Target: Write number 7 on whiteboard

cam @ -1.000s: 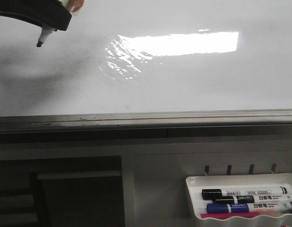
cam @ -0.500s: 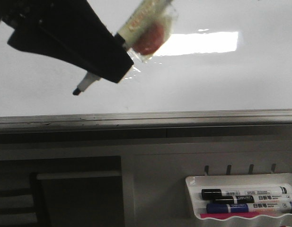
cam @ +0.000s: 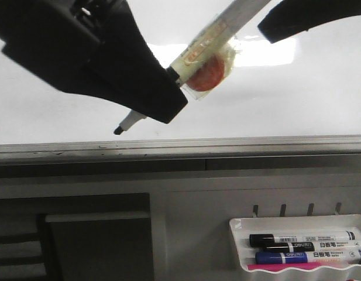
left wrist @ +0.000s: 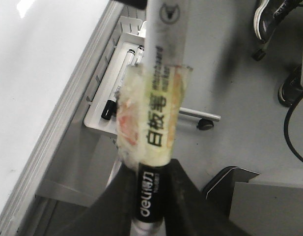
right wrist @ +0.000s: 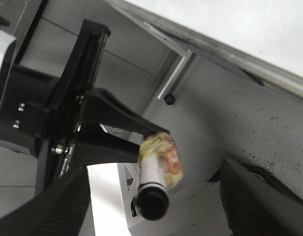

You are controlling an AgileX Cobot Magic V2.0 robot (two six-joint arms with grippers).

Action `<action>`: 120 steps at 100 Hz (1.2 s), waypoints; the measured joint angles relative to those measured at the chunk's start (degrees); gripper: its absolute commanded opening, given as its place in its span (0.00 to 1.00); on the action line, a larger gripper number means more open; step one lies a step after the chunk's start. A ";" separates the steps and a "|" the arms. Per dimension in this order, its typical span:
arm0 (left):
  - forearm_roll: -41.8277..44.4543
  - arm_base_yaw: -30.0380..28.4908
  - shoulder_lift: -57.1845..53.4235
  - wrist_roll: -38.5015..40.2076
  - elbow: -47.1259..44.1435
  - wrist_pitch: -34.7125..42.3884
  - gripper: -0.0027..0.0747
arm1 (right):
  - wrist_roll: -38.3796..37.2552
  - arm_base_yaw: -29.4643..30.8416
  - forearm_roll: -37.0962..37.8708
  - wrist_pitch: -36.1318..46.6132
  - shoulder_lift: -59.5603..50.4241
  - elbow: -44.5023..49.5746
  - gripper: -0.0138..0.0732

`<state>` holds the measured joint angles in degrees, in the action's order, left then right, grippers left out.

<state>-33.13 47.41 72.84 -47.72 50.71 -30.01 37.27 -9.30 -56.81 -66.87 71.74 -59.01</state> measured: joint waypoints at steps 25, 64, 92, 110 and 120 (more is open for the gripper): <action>0.00 0.04 0.14 0.00 0.00 1.91 0.01 | 1.47 -0.78 0.00 0.00 2.37 0.00 0.31; 0.18 0.14 0.50 0.09 0.00 3.03 0.21 | 4.94 -0.89 -0.68 -0.01 2.87 -0.31 0.08; -0.05 0.03 -1.52 0.09 0.00 3.81 0.75 | 6.12 -0.89 -0.46 1.71 2.87 -0.31 0.08; -2.73 -5.37 -6.80 0.09 0.00 4.31 0.70 | 6.51 -0.89 -0.46 6.41 0.96 0.66 0.09; -5.64 -11.56 -10.91 0.09 -0.11 4.43 0.69 | 7.84 -0.89 -0.59 10.83 -2.69 3.33 0.09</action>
<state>-38.77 35.84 61.93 -47.63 50.60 -25.58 45.11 -10.18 -57.40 -56.05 69.04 -55.69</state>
